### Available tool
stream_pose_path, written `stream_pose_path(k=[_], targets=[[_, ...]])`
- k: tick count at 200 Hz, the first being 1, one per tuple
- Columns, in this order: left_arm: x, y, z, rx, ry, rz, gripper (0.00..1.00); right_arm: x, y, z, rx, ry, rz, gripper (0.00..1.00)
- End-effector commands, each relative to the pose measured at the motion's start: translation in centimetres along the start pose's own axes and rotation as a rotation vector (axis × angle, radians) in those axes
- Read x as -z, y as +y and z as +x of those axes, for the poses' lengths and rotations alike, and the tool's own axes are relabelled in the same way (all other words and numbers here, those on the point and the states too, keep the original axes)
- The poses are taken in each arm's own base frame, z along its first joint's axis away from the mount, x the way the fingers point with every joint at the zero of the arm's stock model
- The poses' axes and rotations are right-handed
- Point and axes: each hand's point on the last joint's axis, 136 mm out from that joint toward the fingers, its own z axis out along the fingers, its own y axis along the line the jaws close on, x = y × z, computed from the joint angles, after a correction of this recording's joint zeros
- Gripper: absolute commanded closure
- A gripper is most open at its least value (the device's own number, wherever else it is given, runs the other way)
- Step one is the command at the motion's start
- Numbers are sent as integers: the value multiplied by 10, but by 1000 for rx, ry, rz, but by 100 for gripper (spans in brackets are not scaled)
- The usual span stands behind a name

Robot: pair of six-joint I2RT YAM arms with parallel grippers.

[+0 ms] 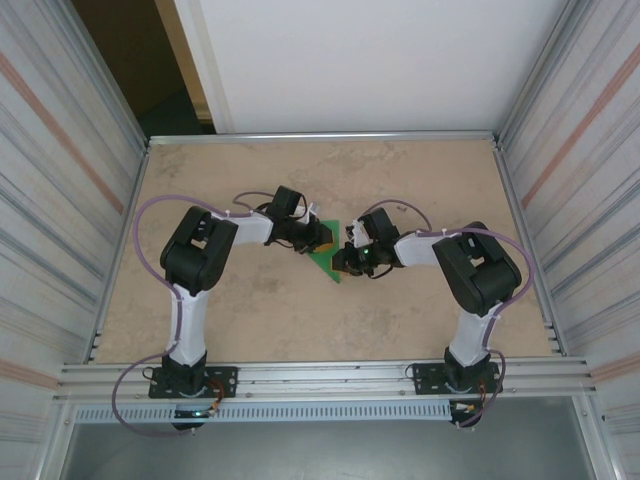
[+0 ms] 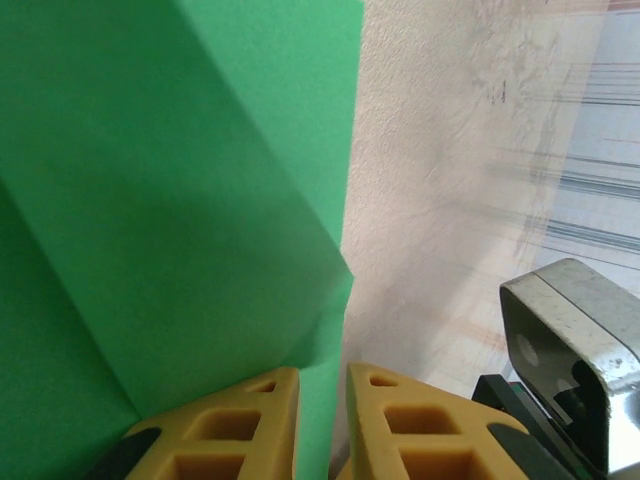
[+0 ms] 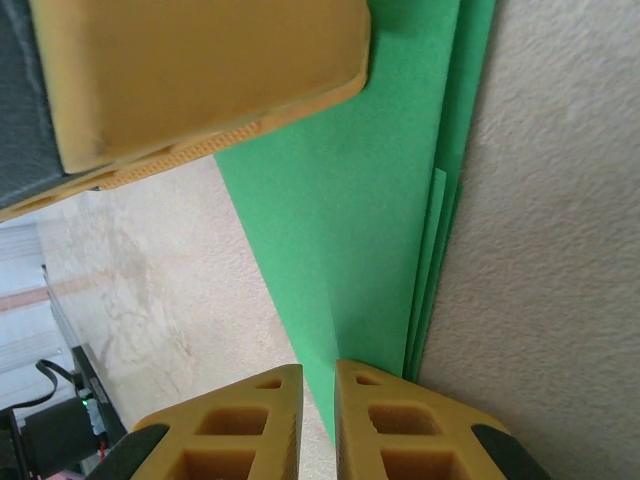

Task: Fold a paper plane with a square sheet of paper (pick it up from the middle)
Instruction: Fourth fold the wing at the center of the table.

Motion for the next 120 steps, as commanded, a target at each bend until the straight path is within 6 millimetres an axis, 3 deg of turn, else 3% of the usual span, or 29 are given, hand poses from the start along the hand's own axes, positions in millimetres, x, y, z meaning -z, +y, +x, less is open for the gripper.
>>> stream_pose_path(k=[1,120], targets=[[-8,12,4,3,20,-44,79,-5,-1,10,-15,53,5,85],[-15,58,17,108,69,-212,79,-3,-5,40,12,139,95,85]])
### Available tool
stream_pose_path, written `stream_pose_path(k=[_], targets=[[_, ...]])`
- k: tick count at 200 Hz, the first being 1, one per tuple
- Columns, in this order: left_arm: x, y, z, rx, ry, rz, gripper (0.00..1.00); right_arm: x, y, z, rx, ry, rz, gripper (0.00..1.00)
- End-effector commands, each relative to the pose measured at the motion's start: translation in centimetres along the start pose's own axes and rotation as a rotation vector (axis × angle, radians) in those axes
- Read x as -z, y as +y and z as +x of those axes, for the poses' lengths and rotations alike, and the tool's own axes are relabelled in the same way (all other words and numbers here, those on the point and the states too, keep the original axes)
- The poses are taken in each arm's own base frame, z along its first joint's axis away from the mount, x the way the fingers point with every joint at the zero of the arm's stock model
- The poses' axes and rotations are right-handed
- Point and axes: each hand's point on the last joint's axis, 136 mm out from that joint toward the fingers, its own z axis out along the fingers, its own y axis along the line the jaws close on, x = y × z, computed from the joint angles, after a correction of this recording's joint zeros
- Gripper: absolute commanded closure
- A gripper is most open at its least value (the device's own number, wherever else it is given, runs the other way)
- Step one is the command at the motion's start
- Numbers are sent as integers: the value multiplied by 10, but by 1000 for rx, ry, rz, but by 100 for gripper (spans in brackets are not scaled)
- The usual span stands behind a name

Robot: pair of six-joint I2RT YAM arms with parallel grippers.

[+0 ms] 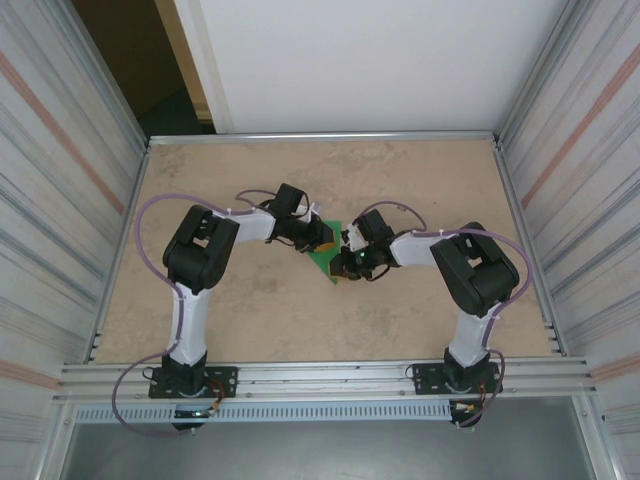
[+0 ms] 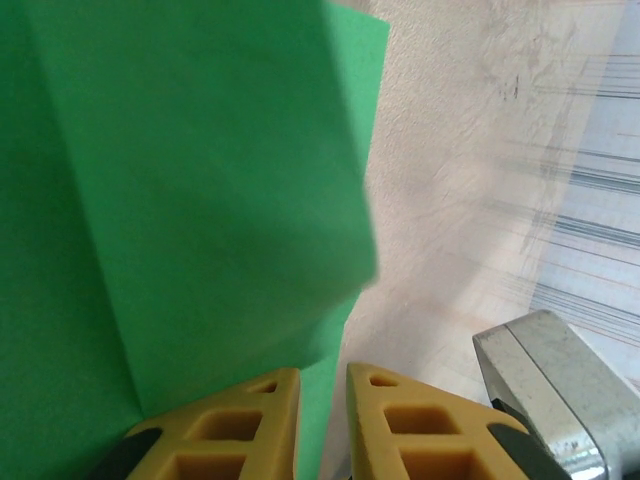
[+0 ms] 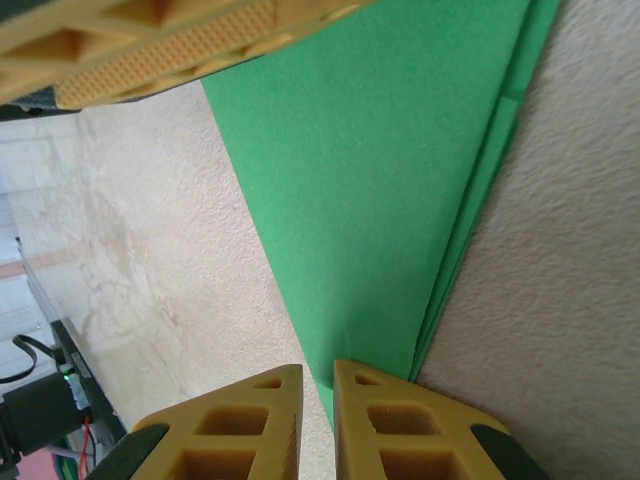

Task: Fold a paper plane with a square sheet of paper (pick it up from the middle)
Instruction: Fourth fold the wing at the center of the table.

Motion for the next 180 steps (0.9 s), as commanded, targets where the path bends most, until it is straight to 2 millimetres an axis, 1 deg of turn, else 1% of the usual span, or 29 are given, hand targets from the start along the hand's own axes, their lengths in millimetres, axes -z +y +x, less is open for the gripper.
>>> stream_pose_path(k=[1,20,43,84,101,108,118,136,146,154,168,180], targets=[[-15,55,18,97,46,-178,79,0,-7,24,-7,73,55,85],[-16,63,20,110,54,-206,79,-1,-10,31,-8,88,70,85],[-17,67,21,122,61,-217,79,0,-11,41,-8,102,76,85],[-18,69,21,126,62,-225,79,3,-15,58,-17,128,78,85],[-18,68,21,125,63,-221,79,6,-15,62,-18,130,75,85],[-18,67,21,125,63,-218,79,10,-13,60,-10,115,71,85],[-17,65,20,121,61,-214,79,19,-7,52,5,71,60,85],[-16,63,20,119,61,-206,79,43,8,27,32,-67,39,85],[-16,61,20,119,62,-201,79,57,12,13,33,-145,33,85],[-16,60,19,118,58,-197,79,65,11,3,22,-195,44,85],[-15,57,19,119,57,-188,79,70,9,-8,8,-235,63,86],[-16,56,18,117,55,-181,79,66,9,-14,6,-236,79,88]])
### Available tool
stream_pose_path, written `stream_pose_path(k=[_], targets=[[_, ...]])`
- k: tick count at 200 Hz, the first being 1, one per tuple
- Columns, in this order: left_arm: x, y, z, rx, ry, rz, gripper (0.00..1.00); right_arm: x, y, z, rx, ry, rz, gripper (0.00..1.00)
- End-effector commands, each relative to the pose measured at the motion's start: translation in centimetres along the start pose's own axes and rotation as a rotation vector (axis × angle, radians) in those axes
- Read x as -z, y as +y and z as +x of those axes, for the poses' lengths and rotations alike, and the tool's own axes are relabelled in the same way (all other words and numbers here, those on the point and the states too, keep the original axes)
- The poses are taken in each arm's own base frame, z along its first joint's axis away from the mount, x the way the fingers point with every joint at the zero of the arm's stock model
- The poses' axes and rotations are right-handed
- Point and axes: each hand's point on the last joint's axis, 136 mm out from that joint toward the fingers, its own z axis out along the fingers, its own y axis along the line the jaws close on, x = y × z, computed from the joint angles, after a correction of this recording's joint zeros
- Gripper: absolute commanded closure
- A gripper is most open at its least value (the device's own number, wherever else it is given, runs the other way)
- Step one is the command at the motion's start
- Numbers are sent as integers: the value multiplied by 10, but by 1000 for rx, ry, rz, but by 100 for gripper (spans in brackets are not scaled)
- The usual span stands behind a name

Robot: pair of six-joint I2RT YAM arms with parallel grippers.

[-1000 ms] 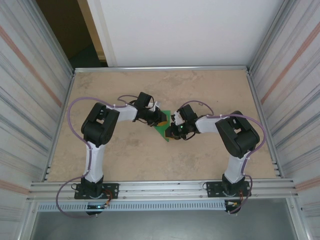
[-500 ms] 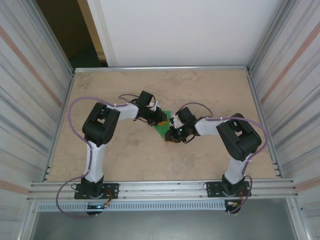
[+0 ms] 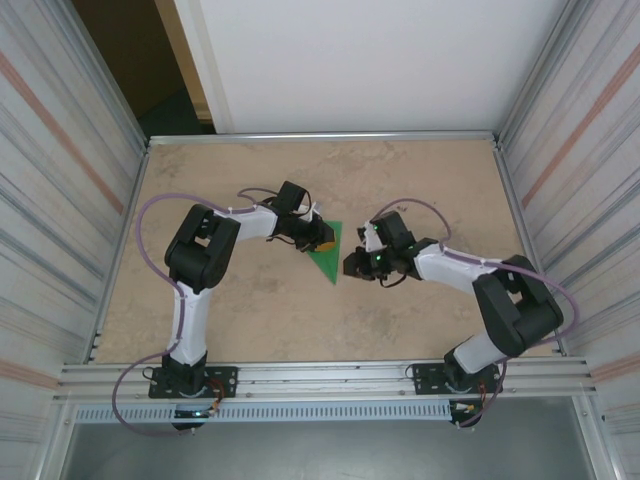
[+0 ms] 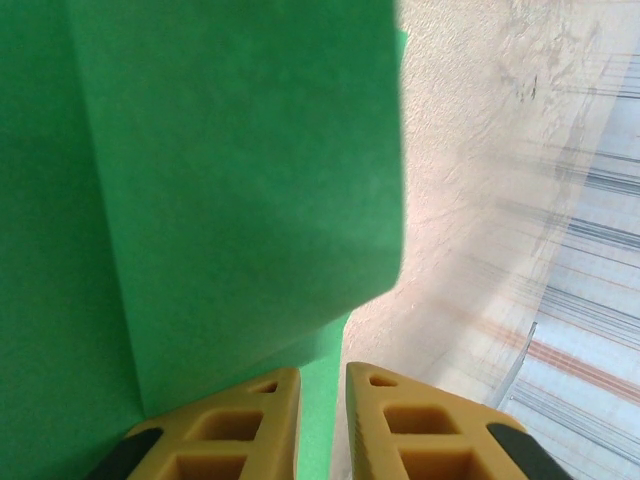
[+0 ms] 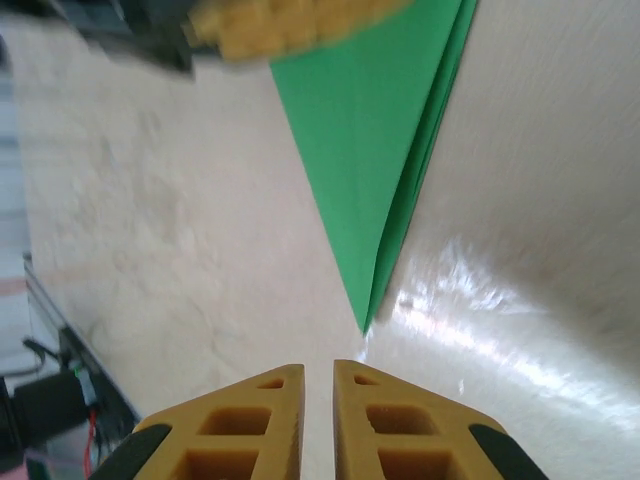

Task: Fold a paper plane with a square sheet of paper (pick it up from the middle)
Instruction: Fourth fold the wing at the center of the table.

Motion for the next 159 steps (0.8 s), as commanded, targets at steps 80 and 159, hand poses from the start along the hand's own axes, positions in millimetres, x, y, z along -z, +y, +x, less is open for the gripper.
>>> stream_pose_path(k=[80,159], targets=[[-15,48,16,95,40,-129,80,-58,7,-19,-14,31,56,95],[11,-9,-6,-34,-16,10,78,-58,-48,22,-63,174,175,96]])
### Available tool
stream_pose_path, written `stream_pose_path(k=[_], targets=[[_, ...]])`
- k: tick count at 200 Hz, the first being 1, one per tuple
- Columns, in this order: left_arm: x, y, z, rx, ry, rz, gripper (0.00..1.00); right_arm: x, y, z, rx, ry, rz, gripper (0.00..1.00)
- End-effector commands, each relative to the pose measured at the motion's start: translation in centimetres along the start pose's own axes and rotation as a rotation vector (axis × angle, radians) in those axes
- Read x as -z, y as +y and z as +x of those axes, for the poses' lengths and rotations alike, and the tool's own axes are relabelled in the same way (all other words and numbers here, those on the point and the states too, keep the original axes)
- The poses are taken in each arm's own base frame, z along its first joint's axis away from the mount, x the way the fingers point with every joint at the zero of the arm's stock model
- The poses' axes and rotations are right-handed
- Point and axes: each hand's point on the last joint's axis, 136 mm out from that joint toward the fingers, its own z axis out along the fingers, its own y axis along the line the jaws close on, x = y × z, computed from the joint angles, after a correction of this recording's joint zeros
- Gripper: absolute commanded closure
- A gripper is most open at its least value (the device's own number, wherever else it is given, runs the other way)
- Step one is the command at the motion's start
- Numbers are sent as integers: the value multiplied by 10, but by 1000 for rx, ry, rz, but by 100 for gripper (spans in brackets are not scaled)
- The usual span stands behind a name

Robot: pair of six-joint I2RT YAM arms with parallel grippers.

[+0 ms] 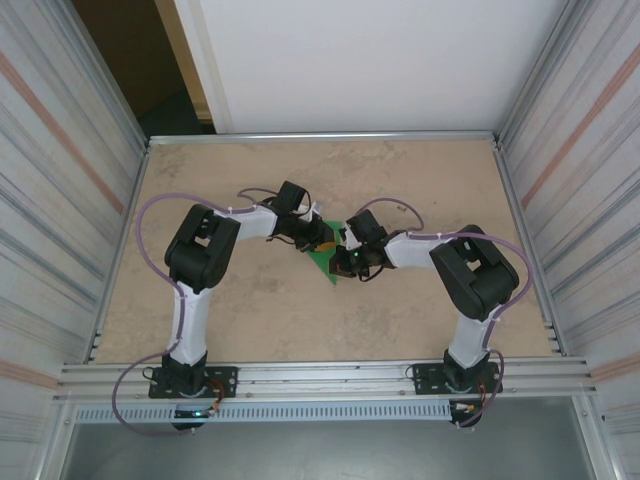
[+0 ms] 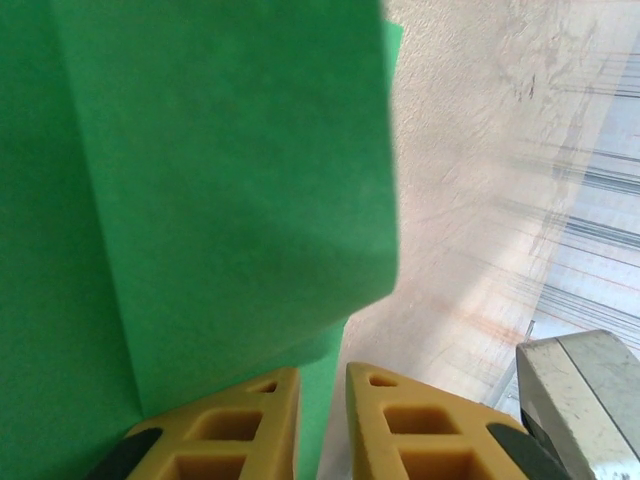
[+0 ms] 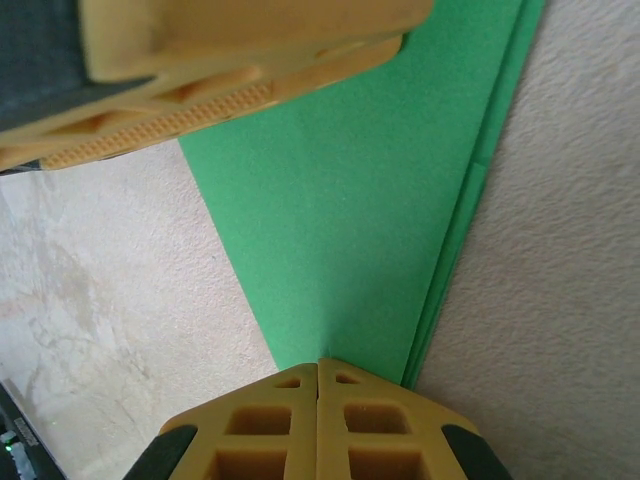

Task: Fold a paper plane with a square sheet of paper (pick it up from the middle)
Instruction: Fourth fold the wing at the center of the table.

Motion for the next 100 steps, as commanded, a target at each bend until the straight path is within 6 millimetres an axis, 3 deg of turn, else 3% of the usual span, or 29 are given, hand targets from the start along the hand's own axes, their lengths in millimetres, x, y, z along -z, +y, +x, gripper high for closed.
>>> stream_pose_path(k=[1,21,27,50,100], targets=[[11,-8,-6,-37,-20,4,78,4,-35,29,-28,97,82,96],[17,-22,-13,-106,-38,36,77,13,-48,43,-15,154,86,96],[26,-34,-15,-143,-56,55,76,15,-51,48,-10,175,87,97],[27,-32,-14,-187,-57,57,76,24,-57,59,-4,226,65,96],[25,-36,-19,-228,-54,74,77,26,-62,62,-9,257,64,96]])
